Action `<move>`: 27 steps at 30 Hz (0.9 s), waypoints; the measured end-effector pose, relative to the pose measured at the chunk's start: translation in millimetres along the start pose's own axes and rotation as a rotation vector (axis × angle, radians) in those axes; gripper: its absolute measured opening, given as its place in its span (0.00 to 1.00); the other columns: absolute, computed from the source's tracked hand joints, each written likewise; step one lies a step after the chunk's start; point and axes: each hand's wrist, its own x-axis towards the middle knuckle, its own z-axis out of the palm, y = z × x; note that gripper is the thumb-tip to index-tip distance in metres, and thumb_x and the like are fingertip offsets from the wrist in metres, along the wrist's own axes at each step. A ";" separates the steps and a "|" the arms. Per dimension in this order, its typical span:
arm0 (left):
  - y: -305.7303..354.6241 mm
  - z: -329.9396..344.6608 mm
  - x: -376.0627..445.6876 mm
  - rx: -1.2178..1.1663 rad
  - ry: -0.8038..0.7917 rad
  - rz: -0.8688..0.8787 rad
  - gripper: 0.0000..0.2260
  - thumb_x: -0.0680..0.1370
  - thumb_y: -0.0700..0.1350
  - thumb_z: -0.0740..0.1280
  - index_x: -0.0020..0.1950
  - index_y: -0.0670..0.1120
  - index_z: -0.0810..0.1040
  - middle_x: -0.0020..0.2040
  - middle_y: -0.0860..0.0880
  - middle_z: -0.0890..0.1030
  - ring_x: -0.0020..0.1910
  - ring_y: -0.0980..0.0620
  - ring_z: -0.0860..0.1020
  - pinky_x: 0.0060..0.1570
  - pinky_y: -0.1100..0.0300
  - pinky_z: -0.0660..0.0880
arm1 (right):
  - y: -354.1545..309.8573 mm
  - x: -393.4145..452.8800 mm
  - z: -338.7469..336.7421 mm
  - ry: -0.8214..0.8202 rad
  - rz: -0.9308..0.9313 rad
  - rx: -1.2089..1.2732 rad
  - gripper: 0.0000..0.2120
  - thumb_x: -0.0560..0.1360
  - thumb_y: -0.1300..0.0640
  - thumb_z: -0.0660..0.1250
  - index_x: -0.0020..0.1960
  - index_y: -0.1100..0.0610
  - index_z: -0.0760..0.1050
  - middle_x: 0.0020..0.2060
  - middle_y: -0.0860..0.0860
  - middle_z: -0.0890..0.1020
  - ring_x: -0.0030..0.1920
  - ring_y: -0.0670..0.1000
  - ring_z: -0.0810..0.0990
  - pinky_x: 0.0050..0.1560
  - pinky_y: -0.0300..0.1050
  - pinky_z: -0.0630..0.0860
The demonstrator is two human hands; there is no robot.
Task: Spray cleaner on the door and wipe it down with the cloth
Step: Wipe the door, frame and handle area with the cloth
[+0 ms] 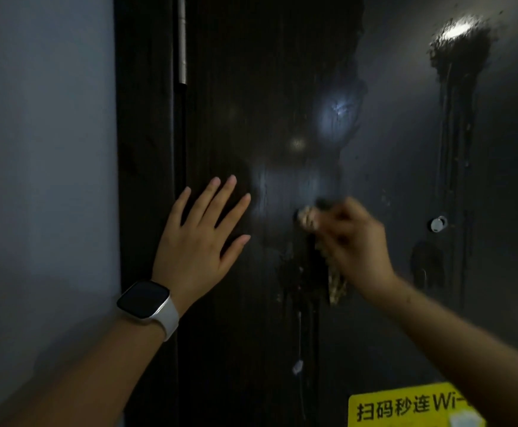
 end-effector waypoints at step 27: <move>67.1 13.8 -86.7 -0.215 -0.171 0.110 0.28 0.79 0.59 0.54 0.78 0.53 0.56 0.80 0.46 0.49 0.78 0.47 0.47 0.75 0.44 0.42 | -5.4 -241.5 37.7 -0.456 -0.070 -0.025 0.14 0.79 0.59 0.63 0.63 0.58 0.77 0.48 0.50 0.78 0.43 0.51 0.76 0.38 0.45 0.76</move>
